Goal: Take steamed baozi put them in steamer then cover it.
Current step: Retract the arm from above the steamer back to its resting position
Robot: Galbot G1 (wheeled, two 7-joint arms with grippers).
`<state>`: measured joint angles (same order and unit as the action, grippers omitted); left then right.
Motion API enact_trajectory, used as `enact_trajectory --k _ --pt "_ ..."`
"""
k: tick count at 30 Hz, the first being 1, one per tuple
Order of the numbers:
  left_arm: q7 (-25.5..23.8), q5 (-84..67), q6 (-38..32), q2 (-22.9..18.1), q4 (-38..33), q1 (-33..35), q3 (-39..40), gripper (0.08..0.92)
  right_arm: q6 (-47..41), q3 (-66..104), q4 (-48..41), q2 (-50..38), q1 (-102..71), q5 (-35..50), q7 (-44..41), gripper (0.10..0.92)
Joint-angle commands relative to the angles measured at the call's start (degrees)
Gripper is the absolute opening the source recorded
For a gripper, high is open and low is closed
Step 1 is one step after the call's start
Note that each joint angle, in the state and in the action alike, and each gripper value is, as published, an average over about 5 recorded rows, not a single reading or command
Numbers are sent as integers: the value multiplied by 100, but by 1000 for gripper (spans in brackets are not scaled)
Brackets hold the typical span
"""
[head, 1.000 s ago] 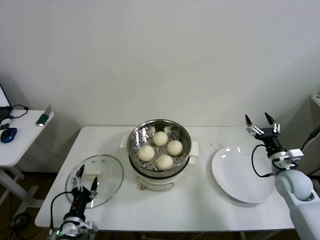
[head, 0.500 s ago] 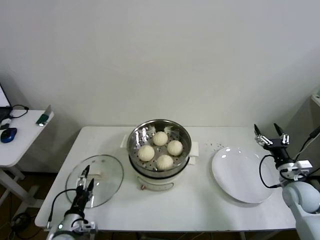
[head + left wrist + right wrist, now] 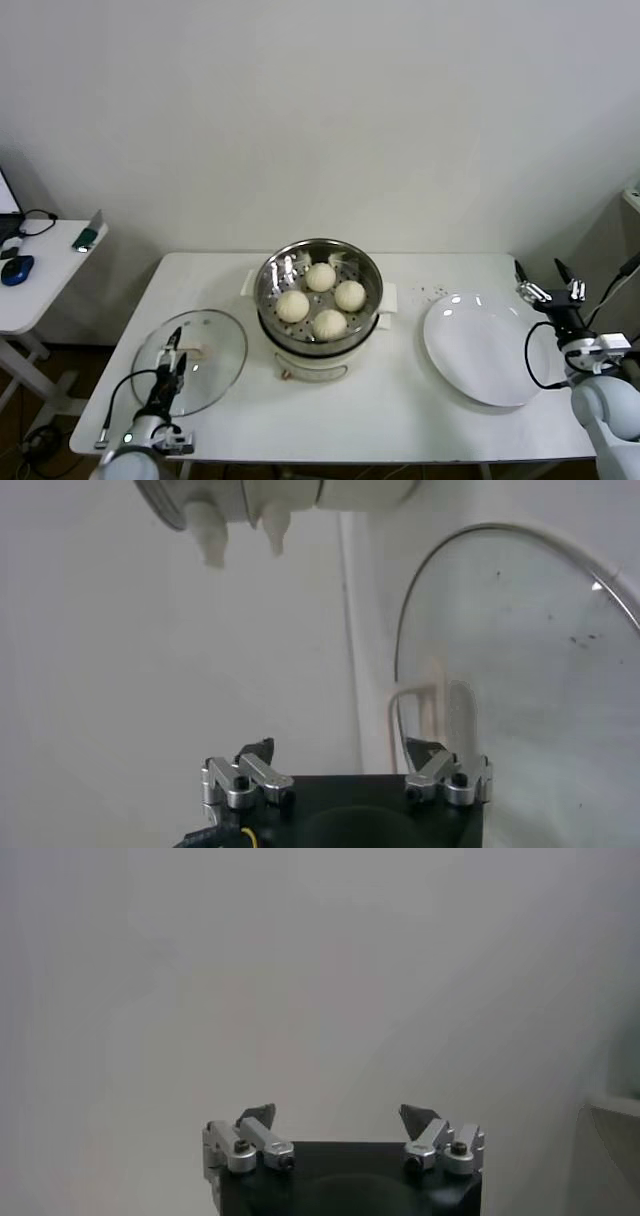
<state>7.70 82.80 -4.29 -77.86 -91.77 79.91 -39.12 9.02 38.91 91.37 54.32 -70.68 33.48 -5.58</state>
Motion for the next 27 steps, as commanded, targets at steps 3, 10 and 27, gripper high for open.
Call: enact_trajectory --k 3,10,27 --pt "270 82 -11 23 538 -445 34 823 18 59 0 71 -81 -125 -31 823" --pt "314 34 2 59 704 -675 102 823 39 48 -12 116 -98 -253 -40 823" --pt "283 -126 -73 30 875 -807 154 602 84 53 -73 268 -111 -486 -119 823"
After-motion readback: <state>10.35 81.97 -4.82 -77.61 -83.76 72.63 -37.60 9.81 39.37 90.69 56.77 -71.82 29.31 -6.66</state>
